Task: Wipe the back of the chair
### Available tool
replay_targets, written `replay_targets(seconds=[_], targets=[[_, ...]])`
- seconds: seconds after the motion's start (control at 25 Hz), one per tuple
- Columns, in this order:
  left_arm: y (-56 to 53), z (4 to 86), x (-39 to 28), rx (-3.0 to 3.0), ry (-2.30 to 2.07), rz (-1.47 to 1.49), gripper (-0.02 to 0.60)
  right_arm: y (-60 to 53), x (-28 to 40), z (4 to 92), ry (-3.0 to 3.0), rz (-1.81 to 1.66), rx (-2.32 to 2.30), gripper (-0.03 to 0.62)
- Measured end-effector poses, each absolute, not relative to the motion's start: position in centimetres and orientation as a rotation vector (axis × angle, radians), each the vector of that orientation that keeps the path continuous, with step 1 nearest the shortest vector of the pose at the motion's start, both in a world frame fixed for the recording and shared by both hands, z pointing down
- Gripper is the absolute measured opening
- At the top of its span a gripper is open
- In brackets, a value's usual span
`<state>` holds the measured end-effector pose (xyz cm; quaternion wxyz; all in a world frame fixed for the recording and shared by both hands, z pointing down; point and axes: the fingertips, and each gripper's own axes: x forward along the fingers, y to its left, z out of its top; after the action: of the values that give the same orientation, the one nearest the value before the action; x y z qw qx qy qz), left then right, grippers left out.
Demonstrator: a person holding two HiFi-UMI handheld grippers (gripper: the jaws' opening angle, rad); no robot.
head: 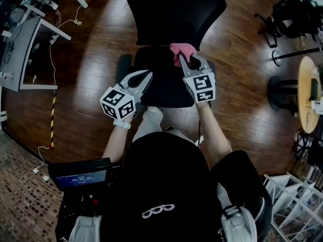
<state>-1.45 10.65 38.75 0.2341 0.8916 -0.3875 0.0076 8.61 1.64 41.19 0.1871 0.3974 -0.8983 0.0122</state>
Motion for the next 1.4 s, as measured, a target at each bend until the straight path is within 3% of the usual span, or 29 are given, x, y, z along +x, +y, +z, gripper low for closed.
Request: replay_targets(seconds=[0.32,0.72,1.4], targets=[[19.2,38.7,3.0,2.428,-0.951,-0.139,-0.009,14.4,14.8,41.8,-2.574,0.158,1.116,0.038],[24.9,37.9,9.2,2.527,-0.921,0.027,-0.009,23.0,19.6,39.8,-2.589,0.177,1.183,0.038],[27.6,37.6,4.3,2.553,-0.862,0.079,-0.009,25.6,12.8,38.5,-2.582,0.175,1.196,0.038]])
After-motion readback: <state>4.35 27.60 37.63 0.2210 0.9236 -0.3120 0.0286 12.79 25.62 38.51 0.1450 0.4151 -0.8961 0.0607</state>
